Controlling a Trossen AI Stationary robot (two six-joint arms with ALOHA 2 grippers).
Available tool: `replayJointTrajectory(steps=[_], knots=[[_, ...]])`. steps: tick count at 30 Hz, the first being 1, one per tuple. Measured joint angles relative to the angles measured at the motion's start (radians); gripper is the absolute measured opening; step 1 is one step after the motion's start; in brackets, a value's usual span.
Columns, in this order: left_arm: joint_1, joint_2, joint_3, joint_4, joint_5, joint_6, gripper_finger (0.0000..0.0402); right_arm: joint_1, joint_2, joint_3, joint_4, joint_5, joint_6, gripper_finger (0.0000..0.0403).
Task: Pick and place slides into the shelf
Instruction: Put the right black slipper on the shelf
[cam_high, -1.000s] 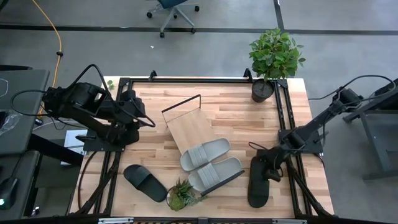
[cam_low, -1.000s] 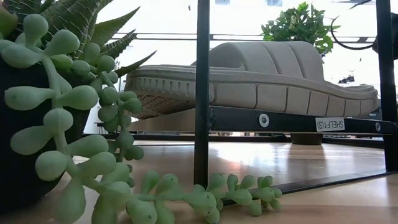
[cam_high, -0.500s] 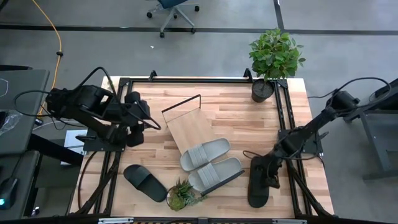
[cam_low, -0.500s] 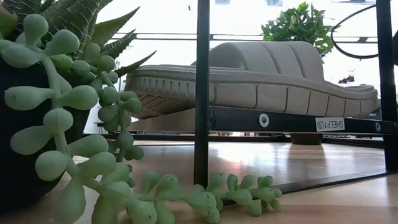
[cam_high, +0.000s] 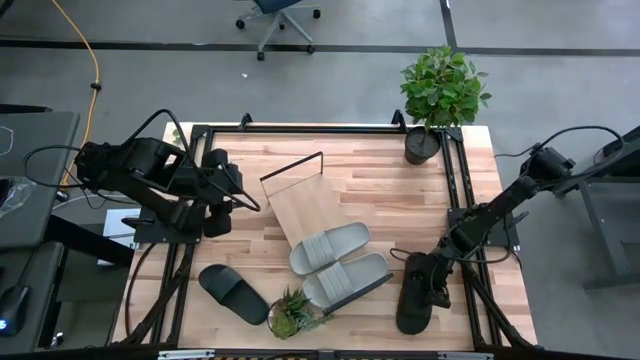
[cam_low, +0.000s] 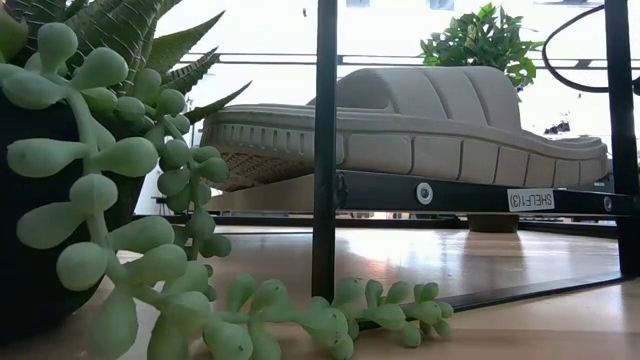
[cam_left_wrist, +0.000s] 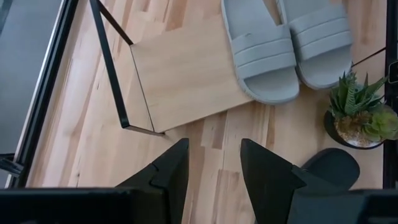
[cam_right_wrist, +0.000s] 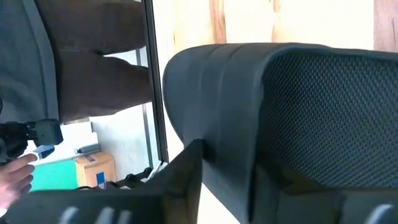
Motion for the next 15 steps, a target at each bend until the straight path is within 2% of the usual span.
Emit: replayJointTrajectory(steps=[7, 15], knots=[[0.000, -0.001, 0.000, -0.002, 0.000, 0.000, 0.0133, 0.000, -0.001, 0.000, 0.003, -0.001, 0.009, 0.0008], [0.000, -0.001, 0.000, -0.002, 0.008, 0.019, 0.0133, 0.024, -0.022, 0.004, 0.052, -0.056, 0.121, 0.0003]])
